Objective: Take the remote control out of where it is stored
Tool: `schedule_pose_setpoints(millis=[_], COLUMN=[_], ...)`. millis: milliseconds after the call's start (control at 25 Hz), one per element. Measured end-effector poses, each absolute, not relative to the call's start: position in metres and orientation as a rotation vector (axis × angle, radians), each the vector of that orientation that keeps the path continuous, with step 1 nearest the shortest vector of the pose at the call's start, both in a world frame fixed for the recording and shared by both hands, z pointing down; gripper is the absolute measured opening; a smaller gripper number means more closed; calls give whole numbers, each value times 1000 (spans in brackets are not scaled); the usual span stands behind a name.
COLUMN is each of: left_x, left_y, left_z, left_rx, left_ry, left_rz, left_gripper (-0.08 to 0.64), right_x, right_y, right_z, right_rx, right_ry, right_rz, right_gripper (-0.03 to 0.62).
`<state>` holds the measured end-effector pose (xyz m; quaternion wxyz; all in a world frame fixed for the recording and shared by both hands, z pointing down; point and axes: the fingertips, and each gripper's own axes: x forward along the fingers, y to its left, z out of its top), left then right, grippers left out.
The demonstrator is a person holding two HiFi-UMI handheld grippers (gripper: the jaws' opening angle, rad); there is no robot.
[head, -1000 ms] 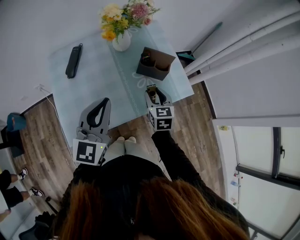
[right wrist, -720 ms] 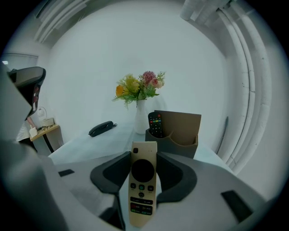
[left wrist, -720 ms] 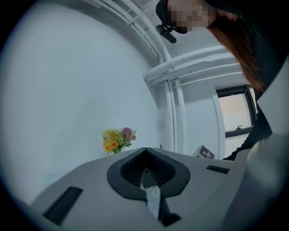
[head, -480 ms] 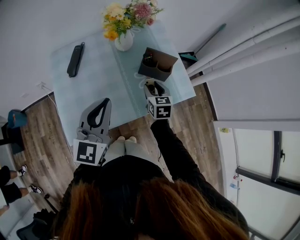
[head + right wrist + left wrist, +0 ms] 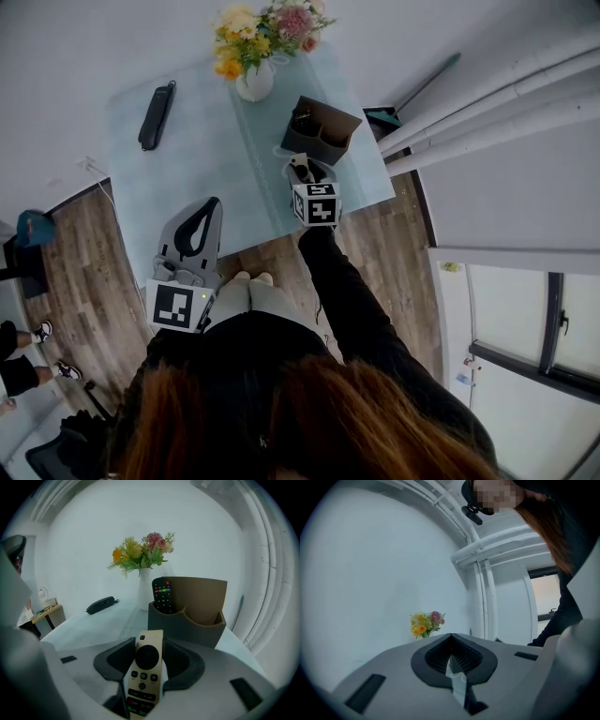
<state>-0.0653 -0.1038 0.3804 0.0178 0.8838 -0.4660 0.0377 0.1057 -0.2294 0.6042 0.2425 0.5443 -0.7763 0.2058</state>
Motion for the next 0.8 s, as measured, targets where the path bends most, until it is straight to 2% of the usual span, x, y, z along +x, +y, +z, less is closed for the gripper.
schedule_pose_setpoints(millis=[800], left_x=[-67], left_y=[-104], left_z=[383], left_rx=[2702], left_ry=[-1493], left_rz=[136], left_gripper=[5], right_x=[107], right_y=[-240], right_z=[659], right_rx=[1360], right_ry=[-2017], right_rz=[712], right_gripper=[189])
